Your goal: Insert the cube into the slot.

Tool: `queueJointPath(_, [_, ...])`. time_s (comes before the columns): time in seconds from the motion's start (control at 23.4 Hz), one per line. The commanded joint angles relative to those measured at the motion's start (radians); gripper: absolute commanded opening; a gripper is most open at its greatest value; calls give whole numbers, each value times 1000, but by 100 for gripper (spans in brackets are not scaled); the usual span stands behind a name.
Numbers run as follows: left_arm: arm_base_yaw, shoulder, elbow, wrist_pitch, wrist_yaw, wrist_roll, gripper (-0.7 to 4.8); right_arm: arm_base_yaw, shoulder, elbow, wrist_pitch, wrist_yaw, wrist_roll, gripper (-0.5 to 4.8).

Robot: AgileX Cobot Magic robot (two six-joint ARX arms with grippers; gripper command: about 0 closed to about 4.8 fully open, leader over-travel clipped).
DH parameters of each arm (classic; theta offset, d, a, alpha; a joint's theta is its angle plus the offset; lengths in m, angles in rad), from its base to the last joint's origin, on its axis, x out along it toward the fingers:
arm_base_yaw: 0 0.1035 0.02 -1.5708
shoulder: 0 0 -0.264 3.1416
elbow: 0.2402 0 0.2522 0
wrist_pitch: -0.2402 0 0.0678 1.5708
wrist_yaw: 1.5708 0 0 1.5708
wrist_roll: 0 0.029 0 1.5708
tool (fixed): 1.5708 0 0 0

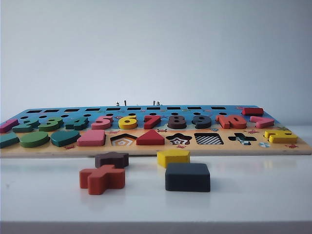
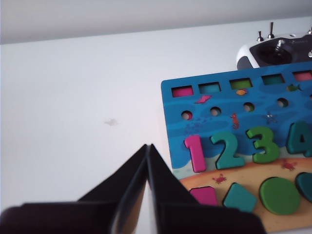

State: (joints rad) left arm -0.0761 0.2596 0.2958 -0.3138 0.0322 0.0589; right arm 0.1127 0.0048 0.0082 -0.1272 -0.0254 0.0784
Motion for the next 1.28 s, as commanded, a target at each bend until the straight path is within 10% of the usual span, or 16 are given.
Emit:
queueJointPath(0.04, [-24, 54, 82, -111, 44, 1, 20, -1, -2, 0, 14, 0, -1, -1])
queueJointPath(0.98, [-219, 449, 683, -763, 267, 7, 20, -1, -2, 0, -16, 0, 37, -1])
queueJointPath(1.28, [-253, 479, 706, -969, 441, 167, 20, -1, -2, 0, -27, -1, 143, -1])
